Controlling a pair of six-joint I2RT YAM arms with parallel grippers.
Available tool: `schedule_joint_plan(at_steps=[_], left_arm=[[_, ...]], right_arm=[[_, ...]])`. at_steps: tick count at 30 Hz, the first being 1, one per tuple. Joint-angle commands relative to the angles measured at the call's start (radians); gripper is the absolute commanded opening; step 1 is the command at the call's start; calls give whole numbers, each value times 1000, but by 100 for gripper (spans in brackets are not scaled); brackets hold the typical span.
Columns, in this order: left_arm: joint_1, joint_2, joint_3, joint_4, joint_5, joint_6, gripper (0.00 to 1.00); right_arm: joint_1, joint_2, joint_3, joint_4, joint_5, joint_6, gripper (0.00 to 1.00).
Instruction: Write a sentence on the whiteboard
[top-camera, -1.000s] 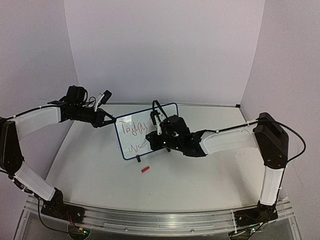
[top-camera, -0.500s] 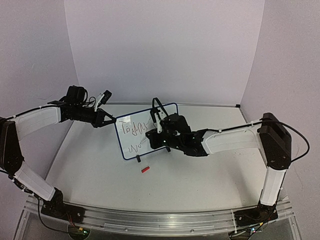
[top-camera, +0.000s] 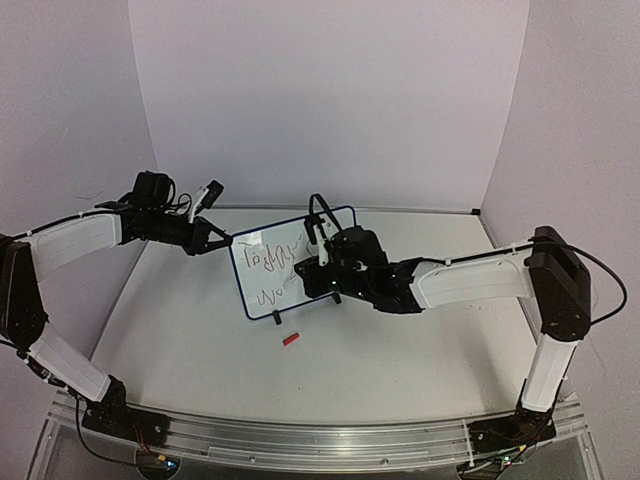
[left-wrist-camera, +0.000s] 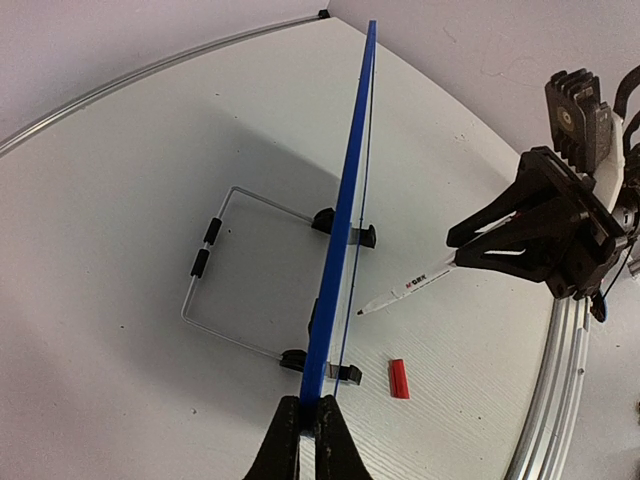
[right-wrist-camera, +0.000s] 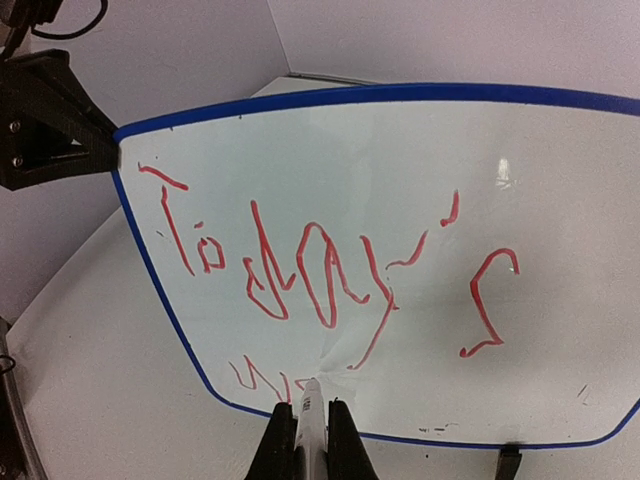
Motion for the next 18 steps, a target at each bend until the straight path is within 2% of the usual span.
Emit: schedule_joint_plan(at_steps=[1, 18], left_arm=[[-6, -24, 29, -16, 9, 8, 0], [-6, -25, 29, -16, 9, 7, 0]], right_arm=[[7, -64, -37, -9, 31, 6, 0], [7, 43, 63, -1, 39, -13, 0]])
